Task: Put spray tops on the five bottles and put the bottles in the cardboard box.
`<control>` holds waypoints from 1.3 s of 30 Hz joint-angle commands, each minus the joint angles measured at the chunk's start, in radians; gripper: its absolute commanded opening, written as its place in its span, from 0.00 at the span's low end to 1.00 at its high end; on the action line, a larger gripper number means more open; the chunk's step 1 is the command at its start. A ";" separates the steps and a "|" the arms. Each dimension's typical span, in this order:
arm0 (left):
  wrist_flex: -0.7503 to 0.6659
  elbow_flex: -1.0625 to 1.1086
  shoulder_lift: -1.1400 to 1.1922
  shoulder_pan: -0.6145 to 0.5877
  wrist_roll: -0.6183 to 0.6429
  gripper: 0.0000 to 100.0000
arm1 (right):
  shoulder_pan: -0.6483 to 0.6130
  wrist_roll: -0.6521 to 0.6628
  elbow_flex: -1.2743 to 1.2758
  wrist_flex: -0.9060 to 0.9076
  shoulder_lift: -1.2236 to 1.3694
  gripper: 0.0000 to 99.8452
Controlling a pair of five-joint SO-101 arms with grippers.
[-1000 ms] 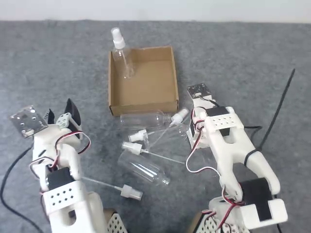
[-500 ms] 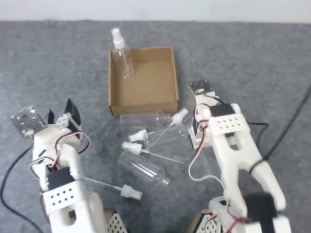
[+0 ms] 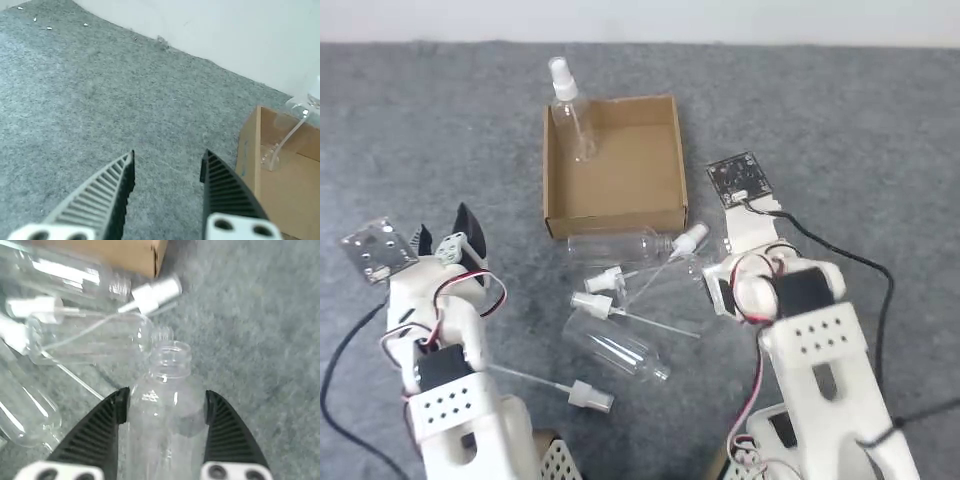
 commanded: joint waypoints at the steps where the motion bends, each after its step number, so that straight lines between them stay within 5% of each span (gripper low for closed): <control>1: -0.035 -0.007 -0.018 0.021 -0.012 0.21 | -0.010 -0.008 -0.012 -0.002 -0.128 0.10; 13: -0.035 -0.005 -0.018 0.032 -0.012 0.21 | -0.142 -0.009 -0.011 -0.067 -0.326 0.10; 27: -0.035 -0.005 -0.018 0.032 -0.012 0.21 | -0.136 -0.011 0.164 -0.406 -0.335 0.10; 39: -0.035 -0.005 -0.018 0.034 -0.012 0.21 | -0.136 -0.005 0.376 -0.479 -0.624 0.10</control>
